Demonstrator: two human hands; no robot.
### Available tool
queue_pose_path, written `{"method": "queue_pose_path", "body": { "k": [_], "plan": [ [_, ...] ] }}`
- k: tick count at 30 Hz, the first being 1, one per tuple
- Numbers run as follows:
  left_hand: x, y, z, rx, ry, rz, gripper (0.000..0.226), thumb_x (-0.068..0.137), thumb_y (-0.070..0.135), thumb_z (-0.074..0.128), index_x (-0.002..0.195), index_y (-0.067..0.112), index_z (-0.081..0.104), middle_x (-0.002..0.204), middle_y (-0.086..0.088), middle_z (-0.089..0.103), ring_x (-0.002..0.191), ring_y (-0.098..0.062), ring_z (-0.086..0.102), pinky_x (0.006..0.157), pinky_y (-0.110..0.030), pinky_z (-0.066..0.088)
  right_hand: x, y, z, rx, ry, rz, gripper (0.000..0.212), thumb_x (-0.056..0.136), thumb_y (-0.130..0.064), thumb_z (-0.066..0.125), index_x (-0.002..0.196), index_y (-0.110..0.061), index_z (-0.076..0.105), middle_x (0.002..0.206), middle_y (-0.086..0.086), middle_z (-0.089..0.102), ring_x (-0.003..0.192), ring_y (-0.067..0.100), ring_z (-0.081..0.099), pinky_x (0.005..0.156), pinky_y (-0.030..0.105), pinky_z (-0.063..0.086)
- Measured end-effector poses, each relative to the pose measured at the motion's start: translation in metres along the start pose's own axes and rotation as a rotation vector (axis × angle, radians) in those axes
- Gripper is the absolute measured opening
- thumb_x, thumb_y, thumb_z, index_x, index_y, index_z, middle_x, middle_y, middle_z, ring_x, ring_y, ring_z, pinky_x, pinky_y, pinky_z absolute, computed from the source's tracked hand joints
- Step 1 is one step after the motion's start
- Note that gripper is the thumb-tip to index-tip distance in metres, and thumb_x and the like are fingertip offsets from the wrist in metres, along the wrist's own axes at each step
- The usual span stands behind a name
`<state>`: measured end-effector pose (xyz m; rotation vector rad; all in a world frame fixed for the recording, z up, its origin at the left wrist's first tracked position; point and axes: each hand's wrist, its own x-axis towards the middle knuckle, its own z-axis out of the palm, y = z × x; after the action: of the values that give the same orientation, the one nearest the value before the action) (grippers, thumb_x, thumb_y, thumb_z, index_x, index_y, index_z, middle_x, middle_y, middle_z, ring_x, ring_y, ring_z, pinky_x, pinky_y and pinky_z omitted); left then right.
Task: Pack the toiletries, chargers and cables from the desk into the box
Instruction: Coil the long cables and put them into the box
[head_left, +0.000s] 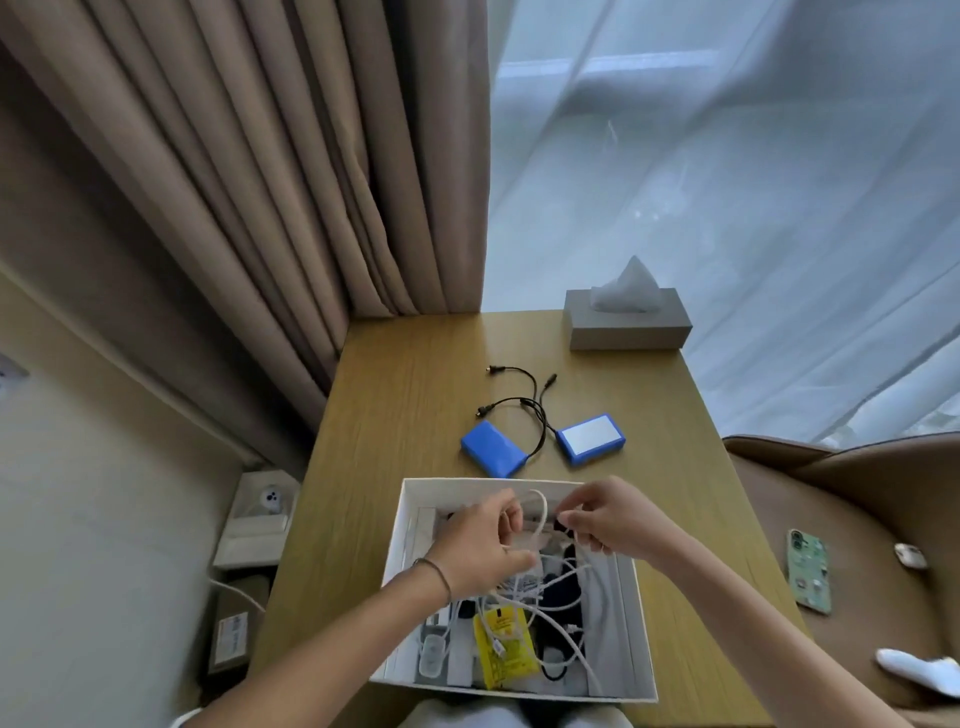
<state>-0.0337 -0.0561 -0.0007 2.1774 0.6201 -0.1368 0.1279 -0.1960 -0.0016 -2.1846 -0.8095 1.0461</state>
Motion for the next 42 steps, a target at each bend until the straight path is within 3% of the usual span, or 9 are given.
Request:
{"method": "queue_pose_path", "body": {
  "k": [4, 12, 17, 21, 26, 30, 33, 37, 42],
  "plan": [
    [0.000, -0.010, 0.029, 0.366, -0.015, 0.089, 0.036, 0.073, 0.049, 0.073, 0.083, 0.031, 0.044, 0.078, 0.012, 0.055, 0.071, -0.011, 0.055, 0.061, -0.032, 0.049, -0.002, 0.005, -0.002, 0.028, 0.047, 0.001, 0.013, 0.096, -0.019, 0.063, 0.101, -0.019, 0.075, 0.063, -0.004, 0.068, 0.050, 0.004, 0.058, 0.051, 0.019, 0.046],
    [0.004, -0.025, 0.062, 0.916, 0.009, 0.137, 0.048, 0.077, 0.047, 0.069, 0.115, 0.021, 0.053, 0.119, -0.010, 0.052, 0.109, -0.030, 0.049, 0.090, -0.043, 0.041, -0.004, 0.010, 0.011, 0.047, 0.075, -0.057, 0.012, 0.095, -0.017, 0.064, 0.103, -0.019, 0.073, 0.057, -0.010, 0.064, 0.047, -0.004, 0.056, 0.051, 0.013, 0.044],
    [0.007, -0.040, 0.063, 0.694, -0.169, -0.034, 0.044, 0.079, 0.032, 0.075, 0.113, 0.019, 0.050, 0.113, -0.009, 0.061, 0.101, -0.031, 0.062, 0.075, -0.037, 0.047, -0.007, 0.011, 0.017, -0.048, 0.094, -0.103, 0.013, 0.094, -0.017, 0.065, 0.101, -0.019, 0.075, 0.060, -0.013, 0.060, 0.048, -0.008, 0.056, 0.049, 0.010, 0.042],
    [0.006, -0.053, 0.059, 0.385, -0.292, -0.113, 0.056, 0.071, 0.033, 0.084, 0.115, 0.023, 0.051, 0.104, 0.001, 0.059, 0.090, -0.017, 0.057, 0.068, -0.027, 0.045, -0.013, 0.007, 0.015, -0.147, 0.026, -0.119, 0.008, 0.092, -0.023, 0.067, 0.090, -0.023, 0.075, 0.063, -0.011, 0.063, 0.053, -0.002, 0.057, 0.053, 0.015, 0.044],
    [0.003, -0.061, 0.051, 0.254, -0.317, -0.133, 0.062, 0.073, 0.017, 0.082, 0.128, 0.026, 0.054, 0.085, 0.013, 0.055, 0.076, -0.002, 0.054, 0.058, -0.018, 0.042, -0.029, -0.001, 0.037, -0.502, -0.410, -0.049, 0.034, 0.084, -0.043, 0.073, 0.058, -0.023, 0.064, 0.051, -0.009, 0.061, 0.046, 0.003, 0.054, 0.055, 0.027, 0.049],
    [0.000, -0.061, 0.053, 0.249, -0.267, -0.113, 0.052, 0.078, 0.012, 0.073, 0.126, 0.025, 0.058, 0.083, 0.012, 0.056, 0.073, -0.002, 0.055, 0.055, -0.017, 0.039, -0.035, 0.002, 0.059, -0.598, -0.591, -0.020, 0.013, 0.083, -0.022, 0.071, 0.076, -0.013, 0.077, 0.055, -0.005, 0.063, 0.055, 0.013, 0.061, 0.063, 0.028, 0.055],
    [-0.004, -0.058, 0.052, 0.271, -0.241, -0.085, 0.047, 0.084, 0.020, 0.065, 0.130, 0.025, 0.058, 0.082, 0.012, 0.056, 0.074, -0.005, 0.056, 0.057, -0.019, 0.041, -0.029, 0.006, 0.060, -0.667, -0.522, -0.023, 0.013, 0.085, -0.018, 0.070, 0.081, -0.009, 0.078, 0.064, 0.000, 0.072, 0.060, 0.016, 0.067, 0.075, 0.033, 0.062],
    [-0.013, -0.055, 0.049, 0.415, -0.181, -0.026, 0.038, 0.089, 0.038, 0.060, 0.125, 0.026, 0.061, 0.080, 0.011, 0.059, 0.072, -0.008, 0.059, 0.060, -0.025, 0.045, -0.022, 0.017, 0.062, -0.827, -0.300, 0.010, 0.022, 0.085, -0.021, 0.074, 0.067, -0.015, 0.062, 0.056, -0.003, 0.066, 0.065, 0.019, 0.071, 0.067, 0.034, 0.062],
    [-0.020, -0.047, 0.053, 0.658, -0.171, 0.051, 0.030, 0.092, 0.048, 0.057, 0.101, 0.020, 0.064, 0.089, -0.001, 0.066, 0.086, -0.023, 0.063, 0.073, -0.035, 0.052, -0.019, 0.025, 0.072, -0.976, -0.087, -0.037, 0.022, 0.085, -0.034, 0.072, 0.095, -0.015, 0.069, 0.087, 0.004, 0.070, 0.082, 0.029, 0.069, 0.061, 0.031, 0.042]
  ]
}}
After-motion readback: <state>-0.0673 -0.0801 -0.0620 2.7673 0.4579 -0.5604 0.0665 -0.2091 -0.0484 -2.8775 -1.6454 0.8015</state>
